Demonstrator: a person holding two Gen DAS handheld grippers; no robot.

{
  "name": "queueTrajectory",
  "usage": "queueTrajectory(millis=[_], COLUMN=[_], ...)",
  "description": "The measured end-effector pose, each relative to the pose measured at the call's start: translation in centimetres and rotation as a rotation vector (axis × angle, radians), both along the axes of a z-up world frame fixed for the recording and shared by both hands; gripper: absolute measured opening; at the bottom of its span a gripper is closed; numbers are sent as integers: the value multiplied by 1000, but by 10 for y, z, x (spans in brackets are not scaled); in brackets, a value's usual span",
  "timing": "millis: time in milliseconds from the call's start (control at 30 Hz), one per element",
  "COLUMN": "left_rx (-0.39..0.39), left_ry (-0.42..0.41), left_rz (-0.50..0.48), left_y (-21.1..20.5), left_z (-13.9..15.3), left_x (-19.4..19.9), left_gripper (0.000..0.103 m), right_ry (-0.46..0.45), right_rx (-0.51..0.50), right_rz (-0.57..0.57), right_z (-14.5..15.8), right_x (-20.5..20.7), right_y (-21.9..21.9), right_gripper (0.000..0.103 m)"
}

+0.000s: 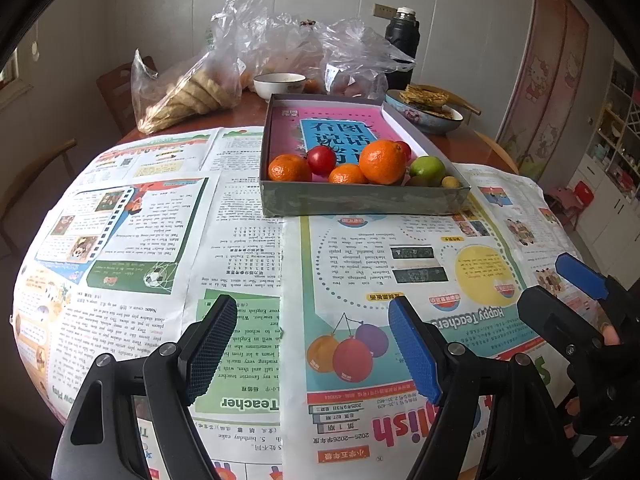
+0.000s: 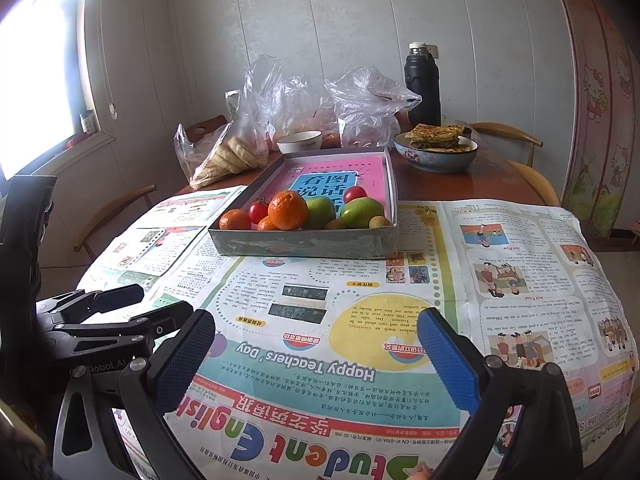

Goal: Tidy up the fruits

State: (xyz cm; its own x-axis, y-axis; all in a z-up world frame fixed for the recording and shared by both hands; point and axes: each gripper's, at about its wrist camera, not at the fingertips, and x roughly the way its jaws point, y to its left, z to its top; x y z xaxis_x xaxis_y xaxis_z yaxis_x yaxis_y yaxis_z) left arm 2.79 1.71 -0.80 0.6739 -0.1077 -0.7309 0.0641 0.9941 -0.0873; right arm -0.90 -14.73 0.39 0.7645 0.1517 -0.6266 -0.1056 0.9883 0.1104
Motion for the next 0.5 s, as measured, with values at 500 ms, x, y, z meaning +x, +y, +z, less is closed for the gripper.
queueTrajectory(millis=[500], left_rx=[-13], left_ry=[-50], left_rz=[56], left_y=[35], left_z=[24], left_x=[9], left_gripper=[79], right_ry=[-26], right_rx=[-2], right_rz=[-45], right_z=[28], right_x=[9], right_y=[-32], right_gripper=[102])
